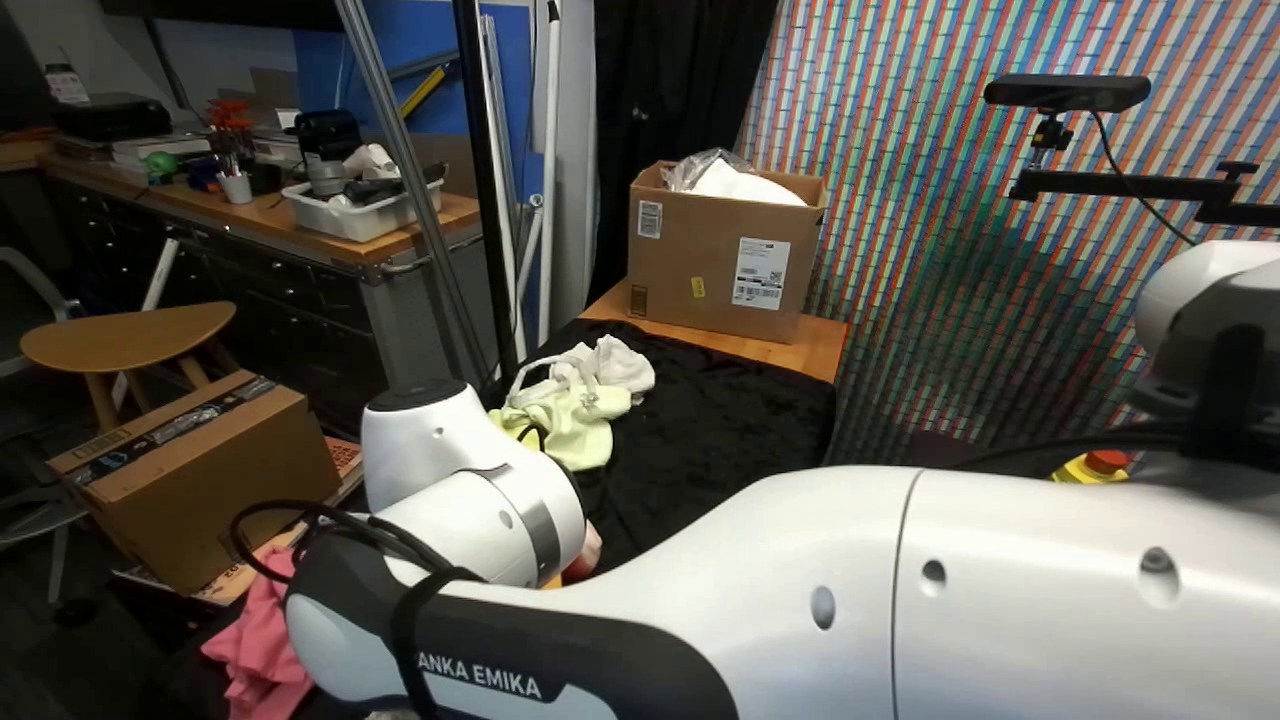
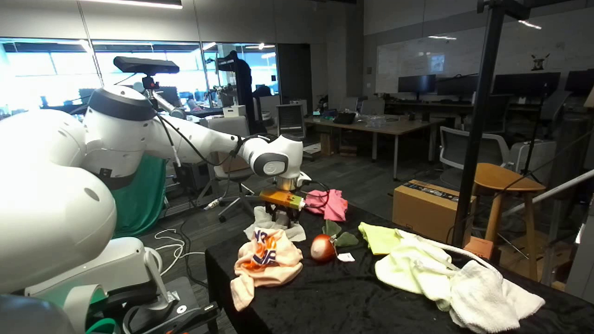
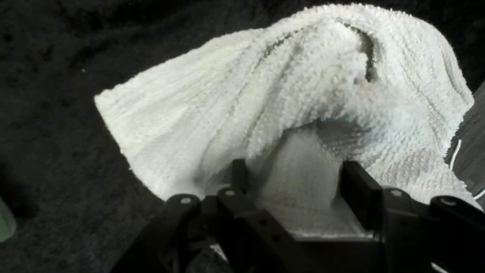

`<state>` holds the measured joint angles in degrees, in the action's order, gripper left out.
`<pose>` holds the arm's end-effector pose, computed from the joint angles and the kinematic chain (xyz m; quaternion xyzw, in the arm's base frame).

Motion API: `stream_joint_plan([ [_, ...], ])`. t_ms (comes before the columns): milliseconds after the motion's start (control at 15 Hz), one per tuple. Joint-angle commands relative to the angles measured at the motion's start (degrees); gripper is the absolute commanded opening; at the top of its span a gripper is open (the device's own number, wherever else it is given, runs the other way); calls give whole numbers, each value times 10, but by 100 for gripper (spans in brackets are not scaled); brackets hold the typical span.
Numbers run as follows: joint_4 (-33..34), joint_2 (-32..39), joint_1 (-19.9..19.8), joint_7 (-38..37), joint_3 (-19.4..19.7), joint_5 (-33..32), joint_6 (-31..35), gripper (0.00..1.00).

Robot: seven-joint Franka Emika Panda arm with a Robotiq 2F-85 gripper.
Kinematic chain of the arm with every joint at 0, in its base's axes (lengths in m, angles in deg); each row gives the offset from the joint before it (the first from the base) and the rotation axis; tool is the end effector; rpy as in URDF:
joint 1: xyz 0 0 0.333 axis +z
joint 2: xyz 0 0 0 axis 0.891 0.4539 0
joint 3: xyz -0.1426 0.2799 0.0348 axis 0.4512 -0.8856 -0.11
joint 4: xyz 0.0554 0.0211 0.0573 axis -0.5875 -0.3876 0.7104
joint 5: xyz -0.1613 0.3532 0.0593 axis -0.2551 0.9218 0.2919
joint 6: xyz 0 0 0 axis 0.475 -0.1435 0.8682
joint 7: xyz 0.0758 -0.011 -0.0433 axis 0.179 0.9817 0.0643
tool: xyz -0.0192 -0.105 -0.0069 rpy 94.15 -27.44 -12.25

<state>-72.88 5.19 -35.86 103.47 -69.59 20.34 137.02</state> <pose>0.5601 0.3816 0.1067 -0.9327 -0.3467 0.0116 0.0991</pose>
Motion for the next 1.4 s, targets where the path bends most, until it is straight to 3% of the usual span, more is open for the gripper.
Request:
stream_joint_plan([
  [0,11,-11,-4,-11,13,14,2,35],
  [200,2,-7,-1,-8,17,14,1,13],
  [400,-20,1,11,-2,26,22,13,7],
  [667,-90,19,46,8,53,66,64,10],
  [1333,-289,19,138,-7,151,253,174,9],
])
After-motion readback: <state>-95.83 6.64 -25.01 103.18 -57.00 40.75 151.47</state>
